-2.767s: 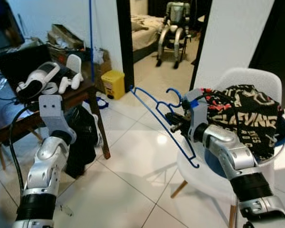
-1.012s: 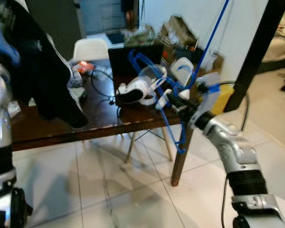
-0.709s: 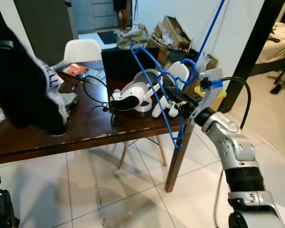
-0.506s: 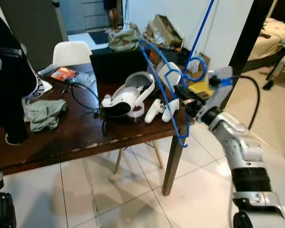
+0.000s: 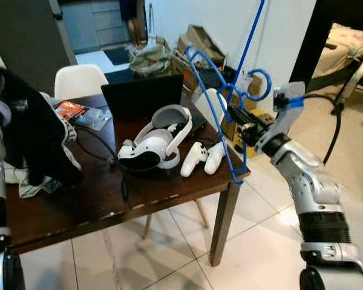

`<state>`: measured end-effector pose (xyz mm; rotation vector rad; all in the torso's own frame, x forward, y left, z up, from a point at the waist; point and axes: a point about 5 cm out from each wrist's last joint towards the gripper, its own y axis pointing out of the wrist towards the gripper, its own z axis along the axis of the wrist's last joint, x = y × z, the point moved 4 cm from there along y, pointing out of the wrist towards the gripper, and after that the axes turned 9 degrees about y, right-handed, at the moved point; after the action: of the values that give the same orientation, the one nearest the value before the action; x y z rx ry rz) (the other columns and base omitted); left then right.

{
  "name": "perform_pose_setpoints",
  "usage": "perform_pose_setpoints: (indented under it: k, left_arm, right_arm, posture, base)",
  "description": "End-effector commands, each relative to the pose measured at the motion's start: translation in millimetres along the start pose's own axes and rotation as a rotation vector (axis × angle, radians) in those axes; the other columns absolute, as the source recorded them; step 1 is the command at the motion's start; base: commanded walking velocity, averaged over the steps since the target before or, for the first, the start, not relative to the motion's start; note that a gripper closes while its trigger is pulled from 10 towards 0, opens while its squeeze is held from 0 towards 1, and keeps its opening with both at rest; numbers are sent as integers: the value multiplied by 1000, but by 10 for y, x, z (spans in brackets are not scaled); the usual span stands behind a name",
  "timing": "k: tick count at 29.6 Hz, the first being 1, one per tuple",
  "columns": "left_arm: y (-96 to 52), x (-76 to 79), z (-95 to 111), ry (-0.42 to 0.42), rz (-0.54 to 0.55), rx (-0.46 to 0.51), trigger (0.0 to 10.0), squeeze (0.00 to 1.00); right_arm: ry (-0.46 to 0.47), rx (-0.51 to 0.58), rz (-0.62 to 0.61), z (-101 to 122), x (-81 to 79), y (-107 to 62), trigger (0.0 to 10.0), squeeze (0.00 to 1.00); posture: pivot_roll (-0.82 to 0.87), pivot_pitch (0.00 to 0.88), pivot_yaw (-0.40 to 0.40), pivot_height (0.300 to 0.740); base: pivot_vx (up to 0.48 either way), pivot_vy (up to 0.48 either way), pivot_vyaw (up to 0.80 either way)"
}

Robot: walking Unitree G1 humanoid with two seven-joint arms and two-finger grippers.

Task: Hang hanger

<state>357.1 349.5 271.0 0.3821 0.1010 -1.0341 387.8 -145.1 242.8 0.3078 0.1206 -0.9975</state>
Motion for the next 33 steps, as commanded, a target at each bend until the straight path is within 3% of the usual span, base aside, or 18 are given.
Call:
perform_pose_setpoints:
  k: [1,5,6,9,10,13,19,20,22,24,25,26,27,28,29,31,32,33]
  left_arm:
    - [-63,76,-210,18,-12,-93,10000,1000]
    - [-105,131,-292,71,-18,-138,10000,1000]
    - [-107,142,-259,122,-12,-129,10000,1000]
    - [-103,176,-173,153,-7,-109,10000,1000]
    - [-98,240,-58,195,-14,-79,10000,0]
    - [-119,402,171,230,-38,-11,10000,0]
    - [-160,519,157,247,-60,-35,10000,0]
    - [-165,497,-38,247,-59,-107,10000,0]
    - [-175,445,-219,254,-51,-173,10000,0]
    - [-184,162,-745,284,-35,-345,10000,0]
    - [-184,162,-745,284,-35,-345,10000,0]
    - [-225,-91,-1044,205,15,-455,10000,0]
    - [-225,-91,-1044,205,15,-455,10000,0]
    - [-280,-249,-1227,138,55,-524,10000,0]
    - [-349,-418,-1406,-96,133,-593,10000,0]
    - [-349,-418,-1406,-96,133,-593,10000,0]
    - [-460,-589,-1577,-232,229,-652,10000,0]
    - [-460,-589,-1577,-232,229,-652,10000,0]
  right_arm:
    - [1,0,3,-6,-5,1,10000,0]
    - [-1,0,0,-5,2,-5,10000,0]
    - [-2,1,-1,-1,3,-6,10000,0]
    - [-1,4,-2,8,5,-8,10000,0]
    - [-2,6,-4,13,9,-10,10000,0]
    - [-2,8,-7,19,14,-11,10000,0]
    - [-5,6,-10,15,17,-8,10000,0]
    - [-8,3,-12,7,15,-8,10000,0]
    - [-10,0,-12,1,13,-11,10000,0]
    - [-19,-13,-11,-19,16,-26,10000,0]
    - [-19,-13,-11,-19,16,-26,10000,0]
    - [-29,-23,-6,-34,12,-33,10000,0]
    - [-29,-23,-6,-34,12,-33,10000,0]
    - [-36,-30,-3,-44,9,-37,10000,0]
    - [-38,-32,0,-50,3,-38,10000,0]
    - [-38,-32,0,-50,3,-38,10000,0]
    - [-37,-33,1,-54,0,-39,10000,0]
    - [-37,-33,1,-54,0,-39,10000,0]
  posture:
    - [13,0,27,740]
    - [11,0,28,740]
    - [7,0,30,740]
    - [9,0,28,740]
    - [8,0,28,740]
    - [7,0,28,740]
    - [6,0,32,740]
    - [1,0,33,740]
    - [-2,0,35,740]
    - [0,0,33,740]
    - [0,0,33,740]
    - [1,0,37,740]
    - [1,0,37,740]
    - [1,0,37,740]
    - [0,0,40,740]
    - [0,0,40,740]
    - [2,0,38,740]
    - [2,0,38,740]
  base:
    - [0,0,0]
    - [0,0,0]
    - [0,0,0]
    - [0,0,0]
    - [0,0,0]
    - [0,0,0]
    - [0,0,0]
    - [0,0,0]
    - [0,0,0]
    - [0,0,0]
    - [0,0,0]
    - [0,0,0]
    - [0,0,0]
    - [0,0,0]
    - [0,0,0]
    - [0,0,0]
    - [0,0,0]
    - [0,0,0]
